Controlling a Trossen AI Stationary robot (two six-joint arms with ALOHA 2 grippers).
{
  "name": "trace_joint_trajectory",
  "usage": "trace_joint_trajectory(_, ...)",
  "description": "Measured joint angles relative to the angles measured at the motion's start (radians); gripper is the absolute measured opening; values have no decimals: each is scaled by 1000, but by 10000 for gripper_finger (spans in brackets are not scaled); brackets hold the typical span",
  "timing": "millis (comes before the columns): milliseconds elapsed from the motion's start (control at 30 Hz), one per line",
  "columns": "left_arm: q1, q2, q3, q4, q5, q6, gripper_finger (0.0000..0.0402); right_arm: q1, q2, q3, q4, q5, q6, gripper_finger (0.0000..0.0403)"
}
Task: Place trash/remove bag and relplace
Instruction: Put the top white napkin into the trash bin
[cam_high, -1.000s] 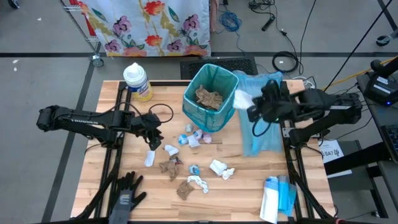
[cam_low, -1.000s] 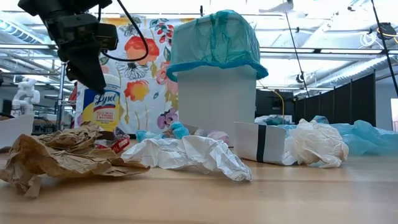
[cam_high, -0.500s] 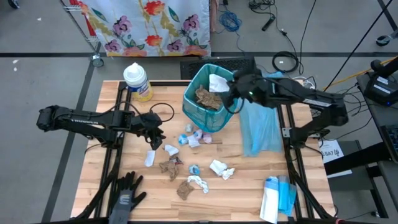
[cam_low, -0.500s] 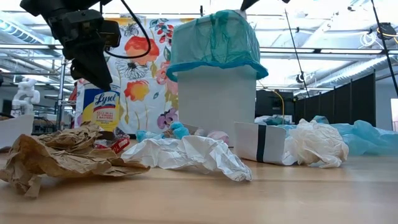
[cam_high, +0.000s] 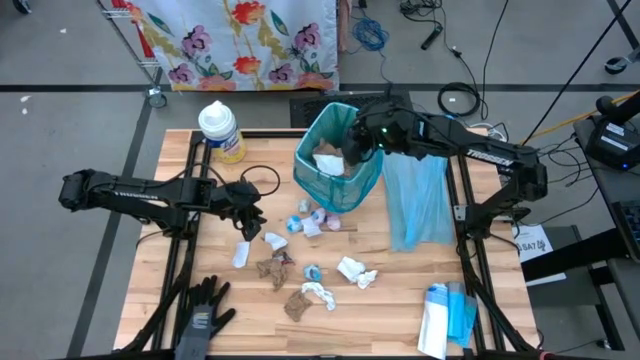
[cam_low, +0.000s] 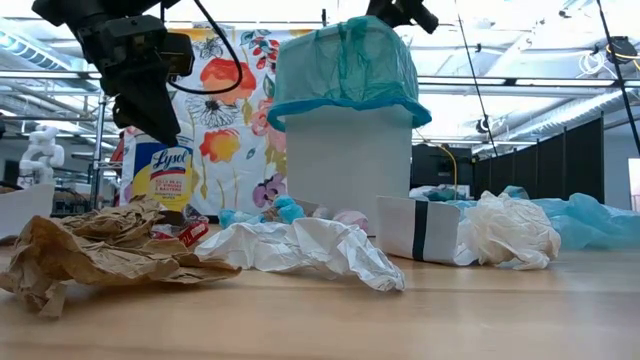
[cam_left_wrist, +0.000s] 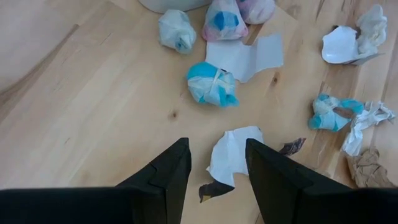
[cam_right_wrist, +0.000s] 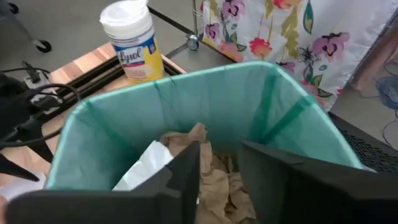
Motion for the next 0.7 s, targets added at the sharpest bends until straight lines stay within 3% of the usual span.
trace_joint_trajectory(267,0,0,0,-1,0,6,157,17,-104,0,-132,-1,70,158)
trace_joint_trajectory(533,0,0,0,-1,0,34,157,129,-189,0,-380,15,270,151)
trace_joint_trajectory(700,0,0,0,-1,0,34,157,271,-191,-22,-525,124,415,145)
